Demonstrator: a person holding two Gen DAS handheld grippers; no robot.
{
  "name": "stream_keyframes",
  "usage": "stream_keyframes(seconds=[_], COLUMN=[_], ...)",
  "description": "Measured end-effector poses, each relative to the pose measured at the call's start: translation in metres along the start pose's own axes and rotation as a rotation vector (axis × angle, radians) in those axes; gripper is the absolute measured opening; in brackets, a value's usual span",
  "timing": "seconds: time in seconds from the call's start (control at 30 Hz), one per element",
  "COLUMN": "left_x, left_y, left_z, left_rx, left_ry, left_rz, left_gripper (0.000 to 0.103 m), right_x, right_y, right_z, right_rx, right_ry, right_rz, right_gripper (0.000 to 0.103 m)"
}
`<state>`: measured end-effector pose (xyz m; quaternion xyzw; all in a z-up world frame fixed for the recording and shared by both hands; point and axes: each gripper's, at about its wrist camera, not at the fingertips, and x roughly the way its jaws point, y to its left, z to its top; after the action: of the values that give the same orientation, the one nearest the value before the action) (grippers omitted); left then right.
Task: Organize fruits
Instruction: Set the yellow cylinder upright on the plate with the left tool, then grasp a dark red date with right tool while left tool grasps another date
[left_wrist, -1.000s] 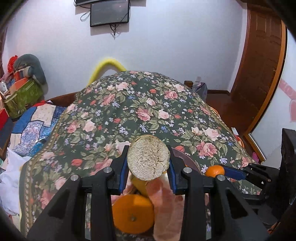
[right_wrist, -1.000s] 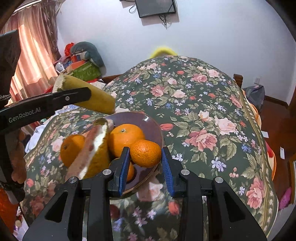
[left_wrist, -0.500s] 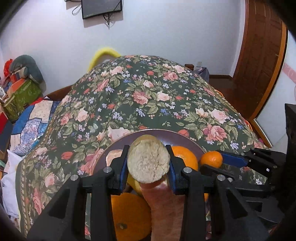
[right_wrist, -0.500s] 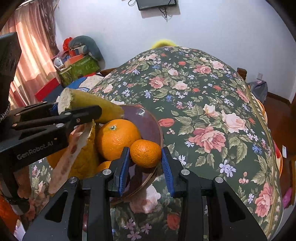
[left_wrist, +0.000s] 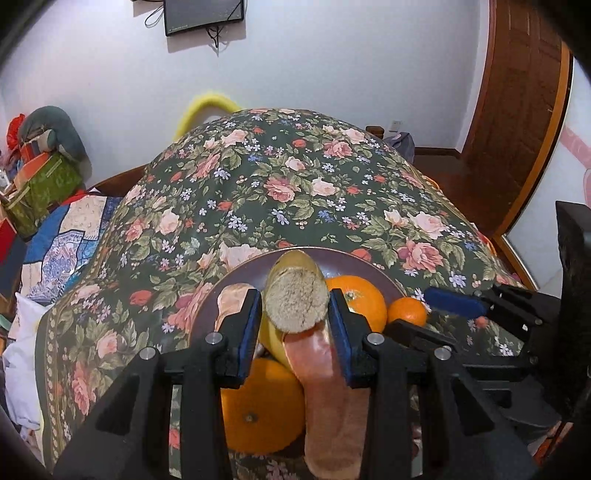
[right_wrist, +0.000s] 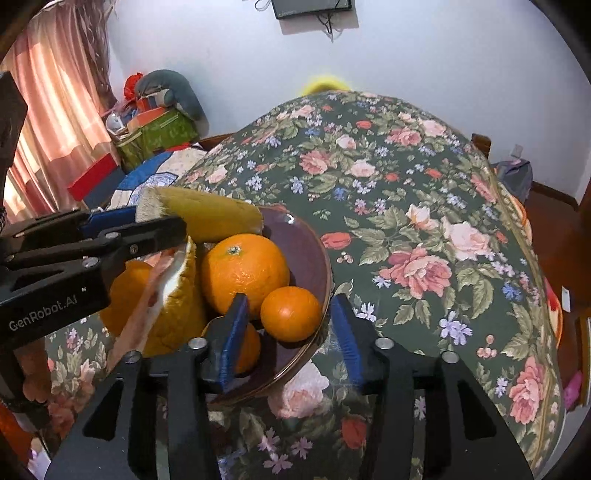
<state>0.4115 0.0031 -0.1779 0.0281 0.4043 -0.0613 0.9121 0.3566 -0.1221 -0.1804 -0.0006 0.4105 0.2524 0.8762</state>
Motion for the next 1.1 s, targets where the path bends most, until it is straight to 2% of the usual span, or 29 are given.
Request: stream_keyframes(seconds=[0.33, 0.47, 0.73, 0.9, 1.1], left_x=[-0.049, -0.074, -0.112, -0.124, -0.125], left_y=[0.0, -0.001, -0.008, -0.011, -0.02], left_z=[-0.012, -0.02, -0.038, -0.052, -0.068], left_rx=[-0.009, -0.011, -0.025, -0.049, -0.049], left_ry=[-0.03, -0.049, -0.07, -0.071, -0.035], left_rz=[0.004, 0.012, 0.006, -0.004, -0.017], left_gripper=[0.037, 0.046, 0.049, 0.059, 0.06], right_x=[-0.039, -0.06, -0.091, -0.101, -0.102], right_y=[0.015, 0.022, 0.032, 0.031, 0.032], right_z=[0.0, -0.004, -0.017, -0.026, -0.039], right_rx=[-0.016, -0.031, -0.064, -0.063, -0.083], right_ry=[-0.045, -0.065, -0.083, -0.083, -0.062], right_rz=[-0.018, -0.023, -0.051, -0.059, -0.073], right_gripper=[0.047, 0.047, 0.047, 0.047, 0.047])
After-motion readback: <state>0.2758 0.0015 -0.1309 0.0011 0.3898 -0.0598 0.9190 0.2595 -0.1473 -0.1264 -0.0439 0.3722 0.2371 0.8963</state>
